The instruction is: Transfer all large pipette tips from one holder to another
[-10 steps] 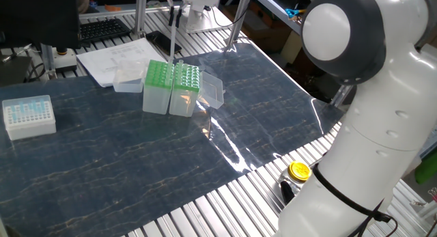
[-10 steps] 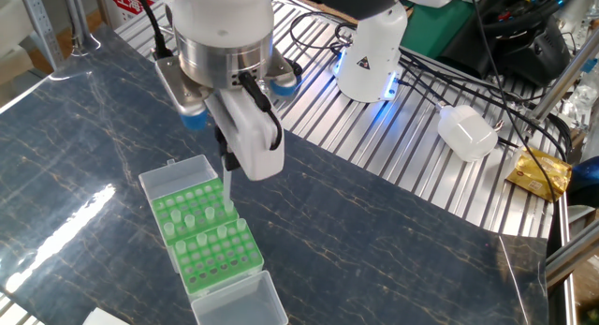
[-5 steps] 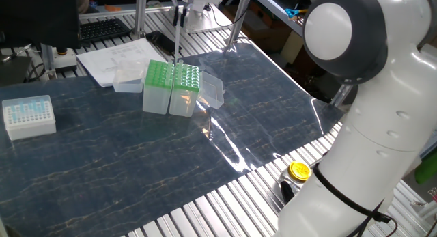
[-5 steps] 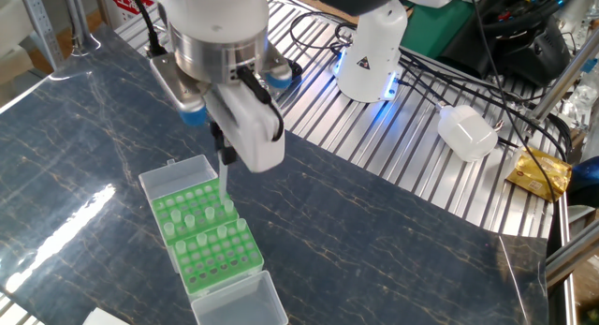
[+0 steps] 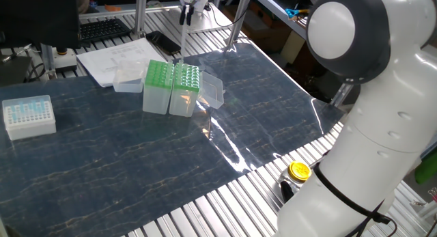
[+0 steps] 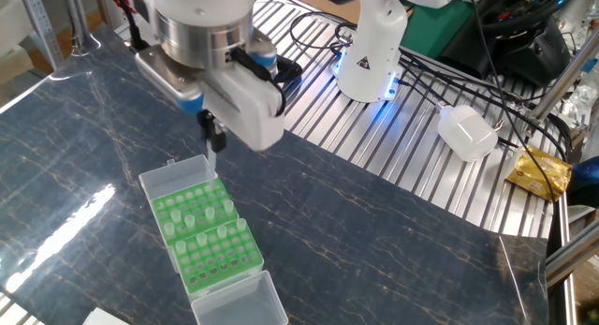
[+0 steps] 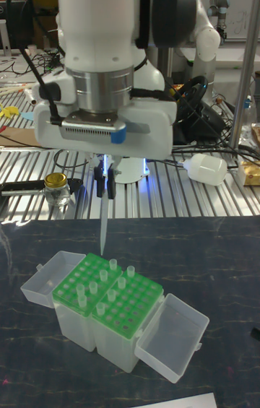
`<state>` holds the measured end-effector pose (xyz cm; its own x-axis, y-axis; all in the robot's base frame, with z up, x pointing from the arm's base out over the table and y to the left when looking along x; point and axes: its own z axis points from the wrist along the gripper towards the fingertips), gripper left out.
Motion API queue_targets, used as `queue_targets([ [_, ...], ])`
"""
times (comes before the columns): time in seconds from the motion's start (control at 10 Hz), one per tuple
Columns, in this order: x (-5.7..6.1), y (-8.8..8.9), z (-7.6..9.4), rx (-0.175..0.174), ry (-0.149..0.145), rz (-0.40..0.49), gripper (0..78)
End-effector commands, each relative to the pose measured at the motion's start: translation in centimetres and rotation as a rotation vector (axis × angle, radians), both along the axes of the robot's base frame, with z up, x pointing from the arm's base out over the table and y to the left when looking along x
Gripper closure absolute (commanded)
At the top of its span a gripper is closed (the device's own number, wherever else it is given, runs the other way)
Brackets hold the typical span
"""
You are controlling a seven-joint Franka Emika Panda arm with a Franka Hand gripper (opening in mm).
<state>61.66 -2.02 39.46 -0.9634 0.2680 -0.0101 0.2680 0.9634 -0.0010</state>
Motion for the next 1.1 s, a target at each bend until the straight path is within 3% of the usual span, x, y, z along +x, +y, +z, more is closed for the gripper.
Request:
queue_targets([
  [0.1, -0.7, -2.3, -0.1, -0.011, -0.006, 0.182, 76.4],
  [0.6, -1.4, -2.6, -1.7, -0.009, -0.015, 0.19, 76.4],
  [1.1, -1.6, -2.3, -1.9, -0.008, -0.013, 0.189, 76.4],
])
